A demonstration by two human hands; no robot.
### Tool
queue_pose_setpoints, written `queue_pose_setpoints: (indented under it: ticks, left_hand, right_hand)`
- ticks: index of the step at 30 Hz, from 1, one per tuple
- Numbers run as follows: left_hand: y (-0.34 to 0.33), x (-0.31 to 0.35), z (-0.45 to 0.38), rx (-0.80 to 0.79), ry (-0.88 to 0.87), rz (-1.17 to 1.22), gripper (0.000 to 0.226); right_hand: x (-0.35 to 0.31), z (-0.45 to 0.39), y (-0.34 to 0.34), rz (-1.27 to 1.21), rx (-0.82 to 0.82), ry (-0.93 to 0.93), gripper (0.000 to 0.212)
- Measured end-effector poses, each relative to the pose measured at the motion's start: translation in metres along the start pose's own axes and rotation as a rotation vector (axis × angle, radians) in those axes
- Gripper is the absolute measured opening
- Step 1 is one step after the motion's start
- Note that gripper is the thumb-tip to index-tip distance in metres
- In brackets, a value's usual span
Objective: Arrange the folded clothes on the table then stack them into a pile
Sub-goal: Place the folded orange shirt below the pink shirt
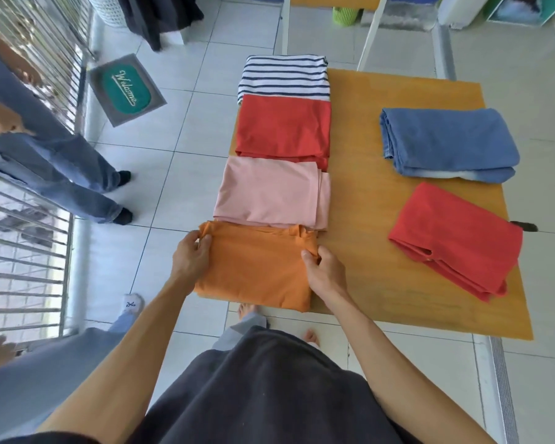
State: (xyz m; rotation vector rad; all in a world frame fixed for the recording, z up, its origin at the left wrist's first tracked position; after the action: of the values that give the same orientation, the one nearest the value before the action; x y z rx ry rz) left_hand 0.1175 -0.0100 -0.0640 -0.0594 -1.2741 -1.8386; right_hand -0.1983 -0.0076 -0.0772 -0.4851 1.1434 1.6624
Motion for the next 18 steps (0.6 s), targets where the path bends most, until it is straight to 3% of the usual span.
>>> queue_pose_setpoints:
  ticks: [10,18]
  left_hand:
    - [0.001,0.002,0.001,0.051,0.071,-0.051,0.04]
    - [0.016,0.047,0.034,0.246,-0.055,-0.147,0.045]
  right_hand:
    - [-0.001,-0.001,0.0,0.005,-0.003,-0.027,0.029]
    - [0.004,0.004,0.011,-0.073,0.016,-0.044,0.019]
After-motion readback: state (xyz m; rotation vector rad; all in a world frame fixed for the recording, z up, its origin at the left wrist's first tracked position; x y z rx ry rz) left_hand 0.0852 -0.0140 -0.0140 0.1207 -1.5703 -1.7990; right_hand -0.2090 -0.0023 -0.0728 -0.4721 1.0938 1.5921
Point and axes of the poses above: each hand's wrist, its own z-axis away from the middle knuckle, its own y-axis out of the back of the hand, x = y × z, the point moved 7 cm from there along -z, towards the middle knuckle, and after that the axes turned 15 degrees about -z, right-handed, at the moved point
